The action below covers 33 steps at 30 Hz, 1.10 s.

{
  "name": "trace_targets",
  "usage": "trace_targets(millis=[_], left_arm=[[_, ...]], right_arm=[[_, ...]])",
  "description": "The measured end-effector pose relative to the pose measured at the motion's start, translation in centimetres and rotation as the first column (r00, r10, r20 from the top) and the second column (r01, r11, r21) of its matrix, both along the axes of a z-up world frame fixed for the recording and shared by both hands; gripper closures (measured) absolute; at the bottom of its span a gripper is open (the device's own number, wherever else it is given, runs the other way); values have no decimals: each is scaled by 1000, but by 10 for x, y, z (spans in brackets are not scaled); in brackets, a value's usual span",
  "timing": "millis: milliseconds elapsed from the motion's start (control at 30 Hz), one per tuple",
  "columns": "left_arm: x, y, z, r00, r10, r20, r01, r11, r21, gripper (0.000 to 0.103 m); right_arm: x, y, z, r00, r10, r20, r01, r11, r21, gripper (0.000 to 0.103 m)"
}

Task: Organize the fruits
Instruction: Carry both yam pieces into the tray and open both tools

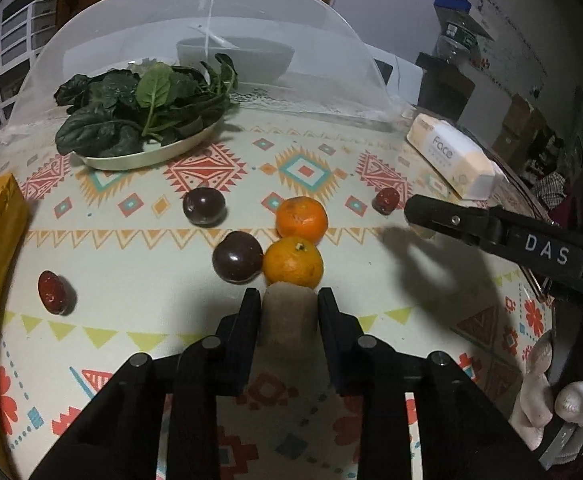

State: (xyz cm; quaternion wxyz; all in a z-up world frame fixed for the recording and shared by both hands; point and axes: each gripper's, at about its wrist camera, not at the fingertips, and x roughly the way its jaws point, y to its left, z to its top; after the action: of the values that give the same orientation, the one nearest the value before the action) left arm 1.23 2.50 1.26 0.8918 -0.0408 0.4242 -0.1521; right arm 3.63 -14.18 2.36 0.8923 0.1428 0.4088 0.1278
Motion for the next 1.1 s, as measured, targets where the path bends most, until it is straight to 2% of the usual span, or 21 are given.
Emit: trace_targets(millis=[167,300,367,433,467,533,633,767,1000,1100], left_arm=[[-8,12,9,999,28,20,-27,999,-30,74],[-21,23,20,998,43,45,-42,999,-32,74],[-28,29,27,997,49,61,-47,998,-33,74],[-37,35,36,995,57,83,-55,998,-33,74],[-41,37,39,994,59,92,-56,998,-34,74],[-51,43,48,991,67,116,-63,997,-42,74],[-64,50,57,987,75,141,-67,996,-56,74],[-80,66,68,980,99,172,-91,994,-54,74],[-99,119,76,964,208,166,-193,976,-101,74],[-110,143,78,957,237,166,-217,968,-129,74]], right_arm=[[-1,-2,1,1000,23,6,-23,998,55,71],[-1,-5,0,995,95,13,-95,973,210,71],[-1,-5,-1,989,147,19,-146,939,311,71],[0,-3,-3,978,207,28,-200,890,410,71],[1,-3,-5,971,238,33,-225,853,470,71],[1,1,-7,962,271,42,-252,812,526,70],[1,6,-8,955,292,47,-268,785,558,70],[2,12,-11,959,283,35,-256,803,538,70],[-2,16,-17,975,221,-8,-198,887,418,70],[-10,15,-12,979,203,-4,-183,893,412,70]])
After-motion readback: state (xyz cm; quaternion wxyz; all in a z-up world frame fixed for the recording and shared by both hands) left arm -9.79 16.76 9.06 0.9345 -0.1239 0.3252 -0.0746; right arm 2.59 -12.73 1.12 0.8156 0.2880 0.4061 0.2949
